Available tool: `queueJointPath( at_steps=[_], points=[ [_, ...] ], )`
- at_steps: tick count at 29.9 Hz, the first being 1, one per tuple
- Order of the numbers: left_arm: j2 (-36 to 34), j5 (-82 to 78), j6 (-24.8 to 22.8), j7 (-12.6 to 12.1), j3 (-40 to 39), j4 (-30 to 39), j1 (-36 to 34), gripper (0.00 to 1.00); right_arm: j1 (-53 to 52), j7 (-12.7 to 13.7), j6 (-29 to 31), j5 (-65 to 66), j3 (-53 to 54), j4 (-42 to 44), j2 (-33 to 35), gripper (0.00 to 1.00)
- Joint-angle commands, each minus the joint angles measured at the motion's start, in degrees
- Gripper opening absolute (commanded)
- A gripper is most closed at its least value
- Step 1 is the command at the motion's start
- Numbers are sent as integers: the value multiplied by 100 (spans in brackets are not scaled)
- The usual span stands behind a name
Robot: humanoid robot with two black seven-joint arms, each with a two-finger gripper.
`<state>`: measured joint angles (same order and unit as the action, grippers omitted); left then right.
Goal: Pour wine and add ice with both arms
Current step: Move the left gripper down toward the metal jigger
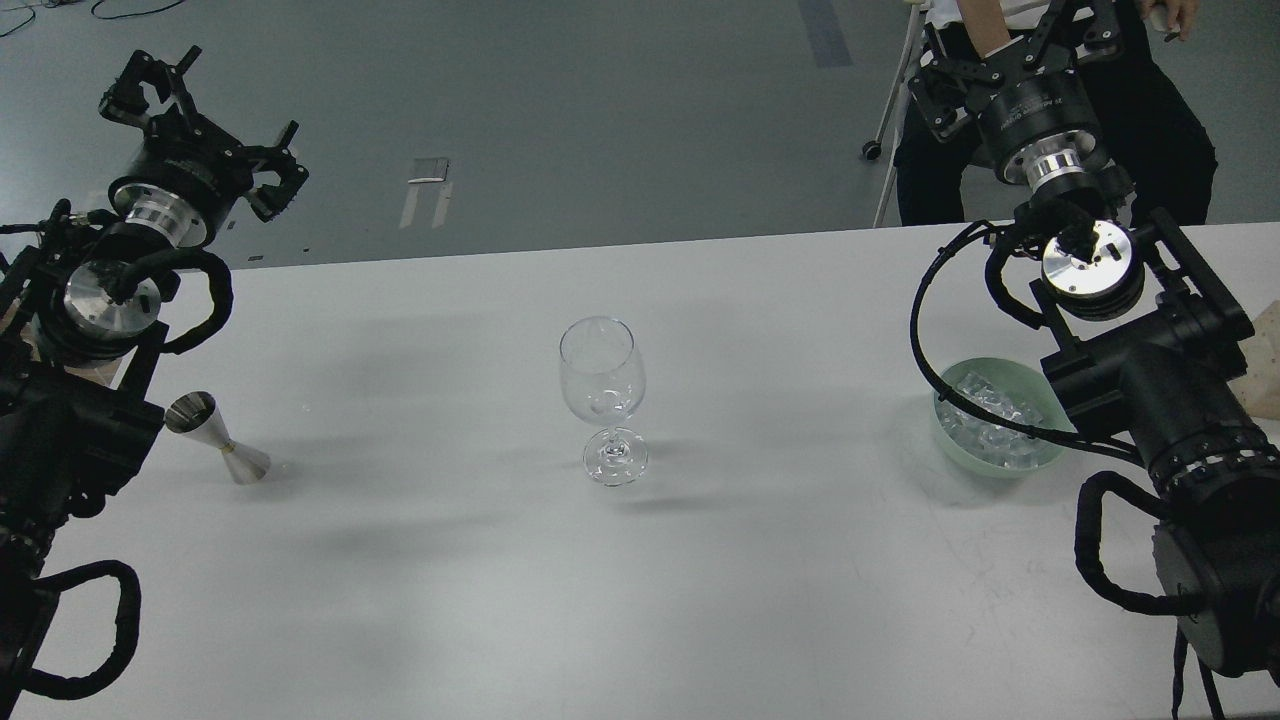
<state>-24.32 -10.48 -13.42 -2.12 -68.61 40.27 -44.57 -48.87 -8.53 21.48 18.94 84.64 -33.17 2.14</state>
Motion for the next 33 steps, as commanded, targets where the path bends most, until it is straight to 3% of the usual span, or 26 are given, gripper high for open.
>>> queueJointPath(
  at_steps=[1, 16, 23, 29, 33],
  points=[
    [-11, -50, -11, 1, 32, 25, 10, 98, 0, 0, -4, -4, 0, 4, -3, 100],
    [-2, 90, -81, 62, -29, 16, 63, 98, 0, 0, -4, -4, 0, 4, 32, 100],
    [7, 143, -556, 80, -12, 16, 80, 98, 35, -8, -4, -4, 0, -5, 32, 100],
    [-2, 423, -38, 106, -64, -63, 80, 98, 62, -43, -4, -4, 0, -23, 32, 100],
    [-20, 494, -20, 159, -56, -142, 19, 98, 44, -61, -4, 4, 0, -14, 23, 100]
  ],
)
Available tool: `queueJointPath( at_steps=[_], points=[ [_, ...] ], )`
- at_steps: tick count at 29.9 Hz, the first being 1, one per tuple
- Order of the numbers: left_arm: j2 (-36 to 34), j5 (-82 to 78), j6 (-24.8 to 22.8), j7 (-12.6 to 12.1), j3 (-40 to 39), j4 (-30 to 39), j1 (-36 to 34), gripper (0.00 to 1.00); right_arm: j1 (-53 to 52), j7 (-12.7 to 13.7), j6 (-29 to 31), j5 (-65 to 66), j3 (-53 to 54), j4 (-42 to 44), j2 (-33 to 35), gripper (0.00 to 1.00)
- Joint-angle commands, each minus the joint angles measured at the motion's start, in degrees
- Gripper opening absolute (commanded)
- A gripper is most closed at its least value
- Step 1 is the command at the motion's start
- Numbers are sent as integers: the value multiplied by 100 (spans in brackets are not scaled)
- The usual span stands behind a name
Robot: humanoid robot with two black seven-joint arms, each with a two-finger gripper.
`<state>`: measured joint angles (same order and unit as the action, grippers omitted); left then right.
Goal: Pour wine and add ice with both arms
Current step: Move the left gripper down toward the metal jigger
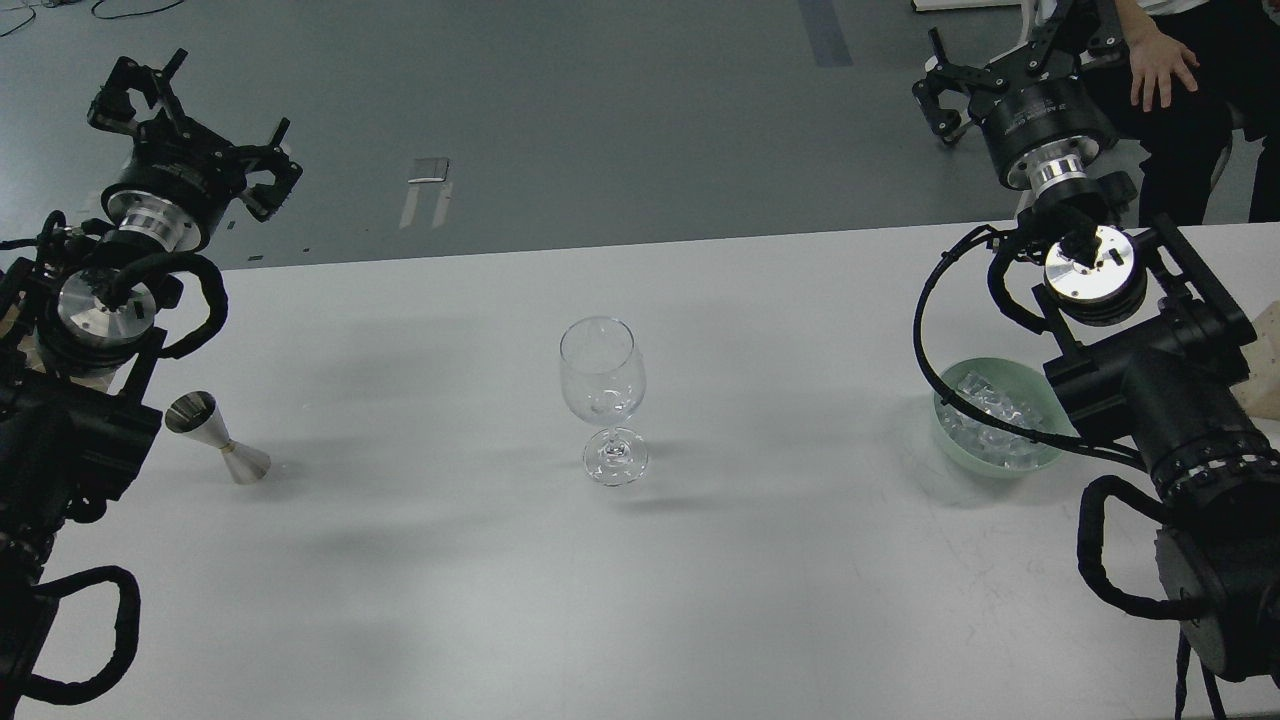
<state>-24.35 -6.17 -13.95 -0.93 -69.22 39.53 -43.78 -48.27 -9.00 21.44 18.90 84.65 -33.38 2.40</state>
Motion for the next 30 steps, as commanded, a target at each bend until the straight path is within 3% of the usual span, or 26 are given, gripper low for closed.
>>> queueJointPath(
  at_steps=[1, 16, 20, 23, 30],
  points=[
    [-26, 72, -20, 40, 5, -138, -78, 98, -24, -14, 0, 0, 8, 7, -3, 100],
    [27, 98, -267, -57, -12, -68, -60, 98, 11, -14, 9, 0, 8, 16, 50, 100],
    [-70, 361, -293, -223, -12, 204, 36, 98, 20, -14, 9, 0, 8, 16, 67, 100],
    [-228, 502, -302, -303, -82, 397, 334, 98, 20, -14, 9, -9, 17, 16, 67, 100],
    [-553, 511, -319, -478, -688, 1705, 1485, 98, 187, -14, 18, -44, 61, -19, 67, 100]
  ],
)
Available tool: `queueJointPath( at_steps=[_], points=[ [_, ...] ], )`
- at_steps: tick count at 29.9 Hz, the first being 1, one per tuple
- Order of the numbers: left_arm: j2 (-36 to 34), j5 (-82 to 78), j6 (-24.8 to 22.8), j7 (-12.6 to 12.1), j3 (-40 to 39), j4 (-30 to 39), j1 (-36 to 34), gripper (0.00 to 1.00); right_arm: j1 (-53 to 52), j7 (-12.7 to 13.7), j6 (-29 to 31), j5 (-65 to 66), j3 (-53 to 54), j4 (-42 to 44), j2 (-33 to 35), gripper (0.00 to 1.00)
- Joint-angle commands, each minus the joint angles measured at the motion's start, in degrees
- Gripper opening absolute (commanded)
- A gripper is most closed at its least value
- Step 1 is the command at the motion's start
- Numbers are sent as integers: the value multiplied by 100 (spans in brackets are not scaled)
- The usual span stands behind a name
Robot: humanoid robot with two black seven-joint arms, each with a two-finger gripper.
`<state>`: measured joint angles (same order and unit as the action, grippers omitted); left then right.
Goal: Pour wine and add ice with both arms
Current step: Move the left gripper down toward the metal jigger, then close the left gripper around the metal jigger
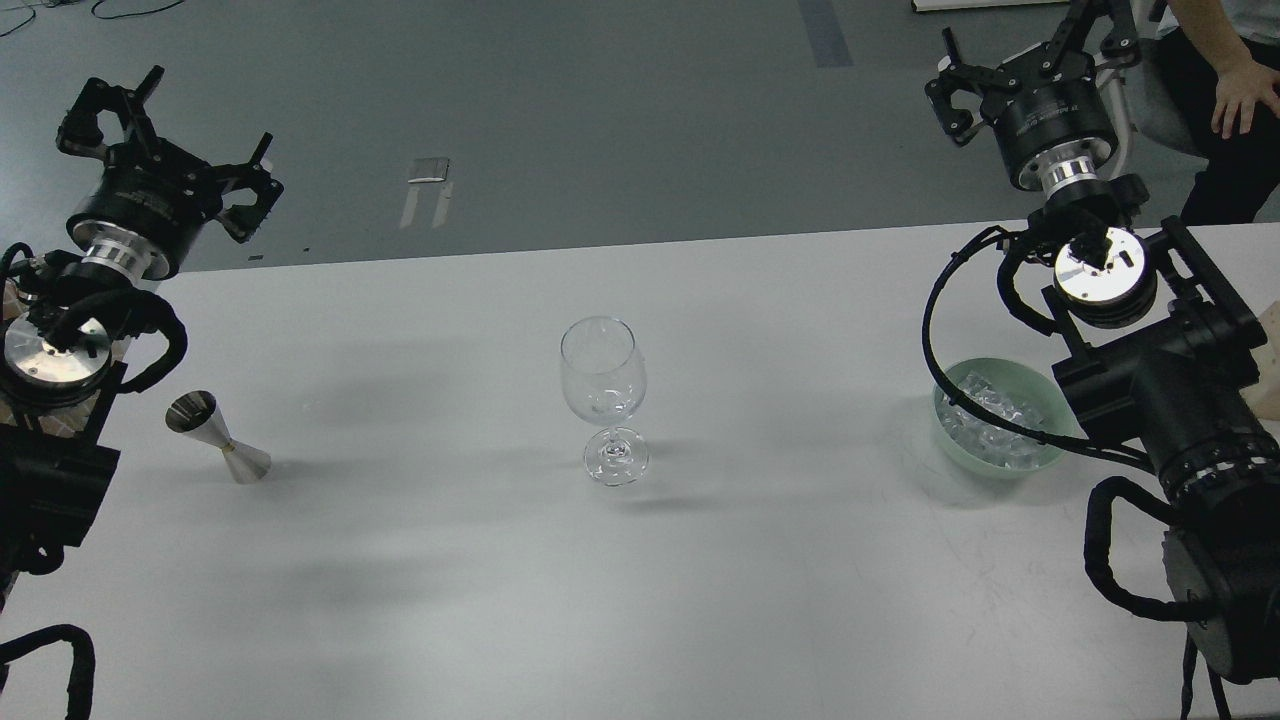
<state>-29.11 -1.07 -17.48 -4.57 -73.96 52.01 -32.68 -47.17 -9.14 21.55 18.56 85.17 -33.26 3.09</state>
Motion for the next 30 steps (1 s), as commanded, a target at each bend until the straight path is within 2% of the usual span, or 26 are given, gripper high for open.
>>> queueJointPath(
  at_steps=[1, 4, 7, 17, 21, 23, 26, 30],
  points=[
    [-121, 1, 69, -175, -354, 729, 603, 98, 138, -8, 7, -11, 8, -49, -2, 100],
    [-192, 1, 262, -298, -680, 1354, 1245, 98, 287, -35, 7, -11, 25, -111, -2, 100],
    [-183, 1, 429, -421, -1206, 2109, 2218, 98, 402, -44, 24, -11, 34, -137, 24, 100],
    [27, 159, 447, -492, -2648, 4000, 4970, 98, 595, -44, 42, -19, 34, -243, 104, 100],
    [492, 204, 447, -501, -2895, 4072, 5613, 98, 657, -44, 42, -19, 26, -243, 104, 100],
    [738, 204, 456, -579, -2957, 4072, 5729, 97, 674, -44, 42, -19, 17, -243, 104, 100],
    [1055, 204, 517, -641, -2975, 4072, 5738, 97, 744, -44, 42, -19, 26, -243, 104, 100],
    [1495, 204, 825, -641, -2975, 4063, 5668, 97, 841, -35, 42, -11, 26, -243, 113, 100]
  ],
)
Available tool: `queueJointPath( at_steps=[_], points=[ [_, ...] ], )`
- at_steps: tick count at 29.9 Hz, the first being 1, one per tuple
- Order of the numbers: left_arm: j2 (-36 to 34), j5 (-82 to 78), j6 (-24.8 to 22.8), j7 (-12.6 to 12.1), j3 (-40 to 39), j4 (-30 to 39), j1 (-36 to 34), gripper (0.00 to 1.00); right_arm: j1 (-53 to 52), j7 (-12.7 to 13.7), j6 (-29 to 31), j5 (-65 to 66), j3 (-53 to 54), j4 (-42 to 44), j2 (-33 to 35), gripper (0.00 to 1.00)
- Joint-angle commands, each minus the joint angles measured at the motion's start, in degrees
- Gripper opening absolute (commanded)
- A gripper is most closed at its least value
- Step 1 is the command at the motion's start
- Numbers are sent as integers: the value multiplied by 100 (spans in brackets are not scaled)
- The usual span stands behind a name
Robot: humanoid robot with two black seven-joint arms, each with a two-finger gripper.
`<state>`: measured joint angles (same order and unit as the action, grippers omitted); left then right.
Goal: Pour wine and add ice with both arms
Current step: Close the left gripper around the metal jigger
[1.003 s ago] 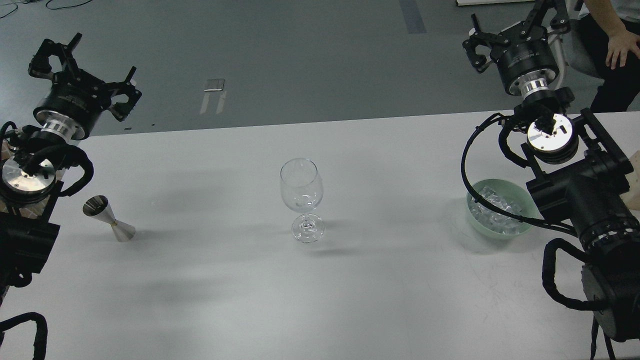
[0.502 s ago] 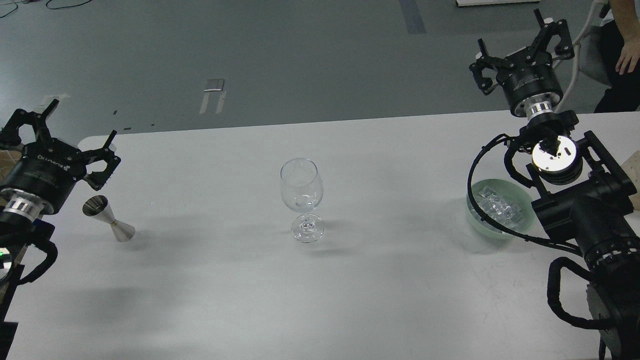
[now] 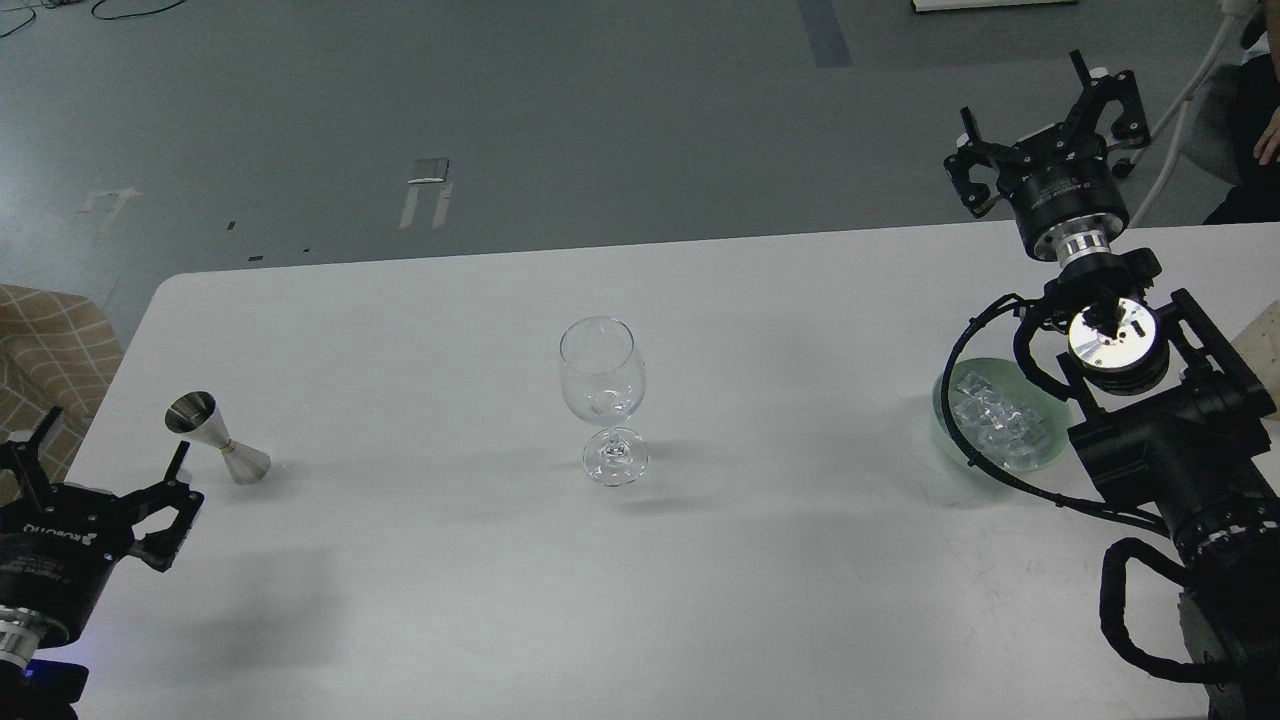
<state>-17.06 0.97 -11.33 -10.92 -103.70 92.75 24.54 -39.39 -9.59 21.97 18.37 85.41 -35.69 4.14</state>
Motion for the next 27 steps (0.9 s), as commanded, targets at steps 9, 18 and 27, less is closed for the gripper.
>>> queueJointPath(
  at_steps=[9, 18, 27],
  points=[
    [914, 70, 1089, -7, -1, -231, -846, 97, 90, 10, -9, 18, 2, -26, 17, 100],
    [1125, 105, 1046, 2, -19, -547, -890, 97, 125, 1, -35, 26, -16, -87, 69, 100],
    [1126, 395, 1010, 11, -27, -1065, -1083, 97, 125, 10, -53, 35, -33, -158, 69, 100]
  ],
)
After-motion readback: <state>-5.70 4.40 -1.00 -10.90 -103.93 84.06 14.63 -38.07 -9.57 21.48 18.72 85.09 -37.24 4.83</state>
